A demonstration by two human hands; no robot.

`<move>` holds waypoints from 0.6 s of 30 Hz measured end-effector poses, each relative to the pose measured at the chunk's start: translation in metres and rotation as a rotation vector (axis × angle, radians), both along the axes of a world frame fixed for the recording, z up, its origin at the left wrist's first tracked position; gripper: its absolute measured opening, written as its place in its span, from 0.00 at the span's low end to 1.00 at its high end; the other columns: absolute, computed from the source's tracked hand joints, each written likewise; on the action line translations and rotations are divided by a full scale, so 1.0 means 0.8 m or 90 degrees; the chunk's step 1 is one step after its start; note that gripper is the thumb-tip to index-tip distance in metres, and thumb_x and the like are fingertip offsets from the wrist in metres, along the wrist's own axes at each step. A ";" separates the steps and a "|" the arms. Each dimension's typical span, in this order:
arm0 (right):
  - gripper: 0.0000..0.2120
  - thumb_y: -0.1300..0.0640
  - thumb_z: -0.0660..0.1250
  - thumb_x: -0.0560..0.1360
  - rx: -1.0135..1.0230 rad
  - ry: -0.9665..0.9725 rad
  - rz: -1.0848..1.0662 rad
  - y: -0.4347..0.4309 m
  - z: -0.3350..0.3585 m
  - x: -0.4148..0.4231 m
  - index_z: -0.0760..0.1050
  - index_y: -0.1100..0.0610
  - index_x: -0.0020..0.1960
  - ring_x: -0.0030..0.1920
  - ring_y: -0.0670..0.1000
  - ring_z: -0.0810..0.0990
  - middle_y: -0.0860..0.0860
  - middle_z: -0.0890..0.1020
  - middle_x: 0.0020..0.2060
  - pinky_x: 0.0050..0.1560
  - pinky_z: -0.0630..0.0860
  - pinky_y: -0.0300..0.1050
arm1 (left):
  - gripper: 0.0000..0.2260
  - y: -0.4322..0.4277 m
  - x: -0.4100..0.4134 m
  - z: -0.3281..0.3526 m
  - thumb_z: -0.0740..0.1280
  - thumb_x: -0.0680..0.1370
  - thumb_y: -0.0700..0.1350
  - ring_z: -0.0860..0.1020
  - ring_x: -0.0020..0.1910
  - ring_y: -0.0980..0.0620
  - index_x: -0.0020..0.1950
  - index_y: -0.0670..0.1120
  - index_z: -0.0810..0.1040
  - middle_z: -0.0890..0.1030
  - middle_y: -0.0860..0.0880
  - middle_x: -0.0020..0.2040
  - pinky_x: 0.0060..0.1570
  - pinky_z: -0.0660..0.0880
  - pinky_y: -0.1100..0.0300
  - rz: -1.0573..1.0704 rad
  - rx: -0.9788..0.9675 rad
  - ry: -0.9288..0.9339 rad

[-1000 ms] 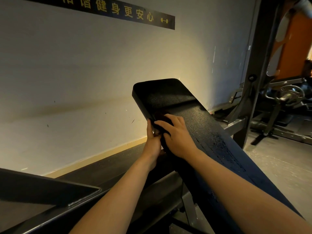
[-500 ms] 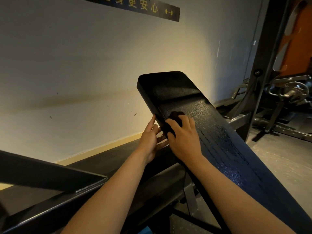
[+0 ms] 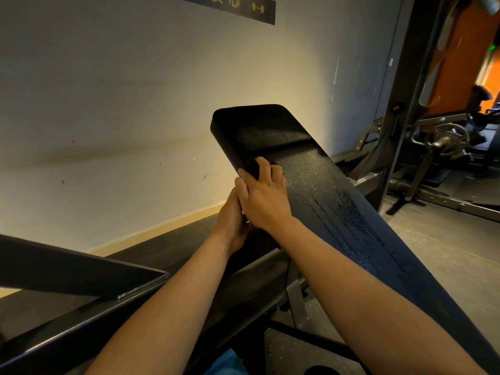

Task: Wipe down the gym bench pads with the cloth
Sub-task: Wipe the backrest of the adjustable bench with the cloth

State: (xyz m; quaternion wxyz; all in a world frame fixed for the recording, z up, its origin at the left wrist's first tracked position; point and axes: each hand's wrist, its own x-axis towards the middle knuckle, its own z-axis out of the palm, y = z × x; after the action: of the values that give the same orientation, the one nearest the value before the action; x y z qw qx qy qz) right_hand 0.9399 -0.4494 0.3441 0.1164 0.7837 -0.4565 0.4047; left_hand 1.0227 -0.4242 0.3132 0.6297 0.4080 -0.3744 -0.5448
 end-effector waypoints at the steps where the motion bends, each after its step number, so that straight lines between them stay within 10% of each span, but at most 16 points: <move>1: 0.18 0.47 0.54 0.82 -0.013 0.010 -0.003 0.004 -0.007 -0.009 0.73 0.48 0.68 0.66 0.57 0.62 0.55 0.63 0.72 0.65 0.65 0.53 | 0.20 0.001 -0.004 0.000 0.59 0.81 0.64 0.77 0.67 0.46 0.71 0.61 0.73 0.79 0.50 0.68 0.66 0.74 0.42 0.001 -0.006 -0.005; 11: 0.33 0.58 0.69 0.71 -0.050 -0.009 -0.121 0.048 -0.068 -0.051 0.64 0.49 0.74 0.55 0.56 0.71 0.57 0.71 0.61 0.51 0.73 0.51 | 0.24 0.001 -0.026 0.005 0.59 0.85 0.49 0.75 0.66 0.45 0.78 0.66 0.56 0.70 0.52 0.73 0.56 0.78 0.48 0.048 -0.016 -0.084; 18: 0.17 0.59 0.65 0.75 -0.003 -0.047 0.005 0.003 -0.003 -0.016 0.70 0.50 0.63 0.57 0.54 0.71 0.53 0.72 0.61 0.56 0.73 0.49 | 0.19 -0.012 -0.023 0.001 0.57 0.81 0.66 0.78 0.65 0.47 0.68 0.61 0.75 0.81 0.51 0.64 0.62 0.77 0.42 0.010 0.013 -0.038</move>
State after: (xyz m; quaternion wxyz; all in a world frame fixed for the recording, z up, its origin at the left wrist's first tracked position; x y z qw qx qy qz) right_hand 0.9268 -0.4468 0.3414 0.0998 0.7701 -0.4561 0.4347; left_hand 1.0040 -0.4335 0.3141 0.6187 0.4333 -0.3841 -0.5310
